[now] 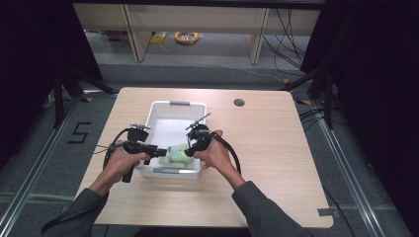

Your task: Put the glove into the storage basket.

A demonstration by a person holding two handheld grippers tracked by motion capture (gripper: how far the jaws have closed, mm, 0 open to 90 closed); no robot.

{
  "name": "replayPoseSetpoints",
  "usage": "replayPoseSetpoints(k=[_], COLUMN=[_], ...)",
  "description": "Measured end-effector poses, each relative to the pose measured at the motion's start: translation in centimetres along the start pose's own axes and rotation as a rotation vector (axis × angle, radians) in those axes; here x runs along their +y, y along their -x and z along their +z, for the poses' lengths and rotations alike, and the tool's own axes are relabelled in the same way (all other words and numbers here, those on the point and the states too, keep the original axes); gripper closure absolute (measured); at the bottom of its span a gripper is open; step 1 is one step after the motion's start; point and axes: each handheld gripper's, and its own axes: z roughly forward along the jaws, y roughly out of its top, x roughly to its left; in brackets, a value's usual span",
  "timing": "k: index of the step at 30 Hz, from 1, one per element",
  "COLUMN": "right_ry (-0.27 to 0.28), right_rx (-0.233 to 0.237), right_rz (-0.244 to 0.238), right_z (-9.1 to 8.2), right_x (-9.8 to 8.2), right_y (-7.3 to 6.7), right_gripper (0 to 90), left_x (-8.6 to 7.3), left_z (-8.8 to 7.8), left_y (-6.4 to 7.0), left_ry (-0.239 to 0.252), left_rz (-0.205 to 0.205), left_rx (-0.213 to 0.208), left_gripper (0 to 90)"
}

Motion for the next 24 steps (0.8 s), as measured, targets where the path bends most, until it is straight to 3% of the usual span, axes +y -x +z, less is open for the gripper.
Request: replayPoseSetpoints(k=[5, 8, 9, 14, 17, 19, 21, 23, 24], right_ry=[0.022, 0.047, 0.048, 0.078, 0.103, 0.109, 0.119, 0.14, 0.14], right_rx=[0.012, 0.017, 0.015, 0.031, 0.052, 0.039, 0.033, 0.056, 0.054], right_rz=[0.01, -0.019, -0.002, -0.01, -0.011, 0.021, 0.03, 0.018, 0.021], right_z=[-0.8, -1.4, -1.7, -2.9, -3.7, -4.3, -4.9, -5.5, -5.8], right_x=[-0.3, -0.4, -0.5, -0.9, -1.4, -1.8, -2.2, -2.7, -2.9], right_y=[0.2, 0.2, 0.1, 0.3, 0.5, 0.3, 0.4, 0.5, 0.5], right_gripper=[56.5, 55.9, 55.6, 53.7, 51.4, 50.0, 48.8, 47.1, 46.6], left_x=[0.0, 0.0, 0.0, 0.1, -0.1, -0.3, -0.5, -0.8, -1.0], left_z=[-0.1, -0.2, -0.3, -1.0, -1.5, -1.7, -2.1, -2.4, -2.5], left_y=[0.2, 0.4, 0.4, 0.7, 1.4, 2.0, 2.6, 3.2, 3.7], left_ry=[0.01, 0.012, 0.013, 0.046, 0.065, 0.083, 0.086, 0.098, 0.105], left_rz=[-0.001, -0.001, -0.001, 0.002, 0.01, 0.006, 0.031, 0.049, 0.042], left_rx=[-0.011, -0.011, -0.014, -0.008, -0.032, -0.042, -0.062, -0.077, -0.08], left_gripper=[49.4, 49.1, 48.7, 45.4, 43.7, 41.5, 41.3, 40.8, 40.2])
